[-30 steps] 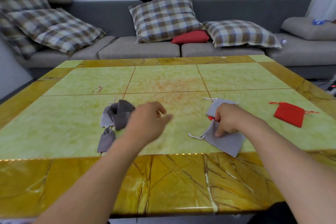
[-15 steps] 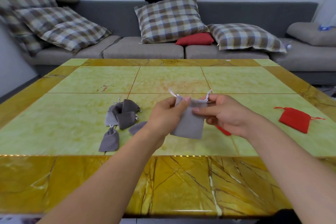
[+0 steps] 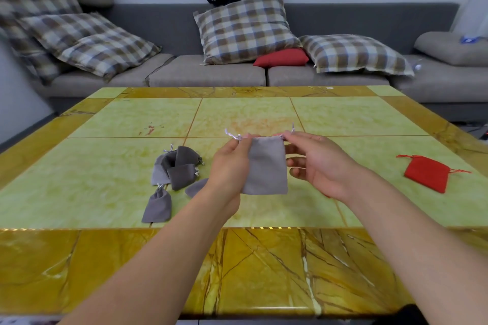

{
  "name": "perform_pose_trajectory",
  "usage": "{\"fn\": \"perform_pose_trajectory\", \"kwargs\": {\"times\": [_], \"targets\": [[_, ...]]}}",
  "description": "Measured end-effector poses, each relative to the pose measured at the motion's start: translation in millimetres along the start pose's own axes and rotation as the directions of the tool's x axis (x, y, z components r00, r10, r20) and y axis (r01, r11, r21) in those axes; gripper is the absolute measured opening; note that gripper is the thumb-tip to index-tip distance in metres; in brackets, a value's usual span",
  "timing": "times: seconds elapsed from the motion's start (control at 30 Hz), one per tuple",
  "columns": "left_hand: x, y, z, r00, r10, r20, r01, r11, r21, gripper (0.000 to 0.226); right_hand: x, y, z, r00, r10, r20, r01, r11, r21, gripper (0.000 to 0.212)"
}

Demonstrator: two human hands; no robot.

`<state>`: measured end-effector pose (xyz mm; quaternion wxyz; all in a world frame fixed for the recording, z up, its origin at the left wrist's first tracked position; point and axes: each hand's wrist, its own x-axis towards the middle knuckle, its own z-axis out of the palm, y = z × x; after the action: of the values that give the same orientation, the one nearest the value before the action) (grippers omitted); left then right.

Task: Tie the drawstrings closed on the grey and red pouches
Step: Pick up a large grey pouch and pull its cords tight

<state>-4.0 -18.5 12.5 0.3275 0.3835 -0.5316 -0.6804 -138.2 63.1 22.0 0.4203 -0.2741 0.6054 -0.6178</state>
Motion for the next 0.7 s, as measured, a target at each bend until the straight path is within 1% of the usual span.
{"fn": "perform_pose_trajectory", "kwargs": {"times": [0.1, 0.2, 0.27, 0.4, 0.5, 0.57, 0.63, 0.7], "targets": [[-1, 6, -1, 0.998, -0.029, 0.054, 0.034, 0.995, -0.089, 0.025, 1, -2, 5, 0.999, 0.018, -0.032, -0.012, 0.985, 0.171, 0.019], [0, 8, -3, 0.991, -0.045, 0.126, 0.077, 0.961, -0.264, 0.028, 1, -4, 9, 0.999, 0.05, -0.007, -0.044, 0.928, 0.37, 0.014], [-1, 10, -4, 0.987, -0.052, 0.15, 0.103, 0.93, -0.353, 0.03, 1, -4, 11, 0.998, 0.062, 0.007, -0.059, 0.896, 0.44, 0.012], [5, 13, -8, 0.988, -0.081, 0.134, 0.132, 0.89, -0.436, 0.024, -1, -6, 12, 0.997, 0.073, 0.017, -0.072, 0.857, 0.511, 0.013], [8, 17, -13, 0.983, -0.093, 0.16, 0.163, 0.845, -0.51, 0.022, -2, -9, 9, 0.998, 0.066, 0.011, -0.061, 0.824, 0.564, 0.013], [9, 19, -17, 0.983, -0.086, 0.164, 0.162, 0.831, -0.532, 0.021, -3, -12, 6, 0.998, 0.069, 0.013, -0.064, 0.818, 0.572, 0.014], [12, 23, -24, 0.988, -0.083, 0.133, 0.145, 0.814, -0.563, 0.017, -4, -15, 0, 0.997, 0.076, 0.009, -0.068, 0.809, 0.584, 0.014], [15, 27, -31, 0.994, -0.075, 0.082, 0.11, 0.79, -0.604, 0.014, -3, -21, -9, 0.997, 0.069, -0.024, -0.041, 0.805, 0.592, 0.016]]}}
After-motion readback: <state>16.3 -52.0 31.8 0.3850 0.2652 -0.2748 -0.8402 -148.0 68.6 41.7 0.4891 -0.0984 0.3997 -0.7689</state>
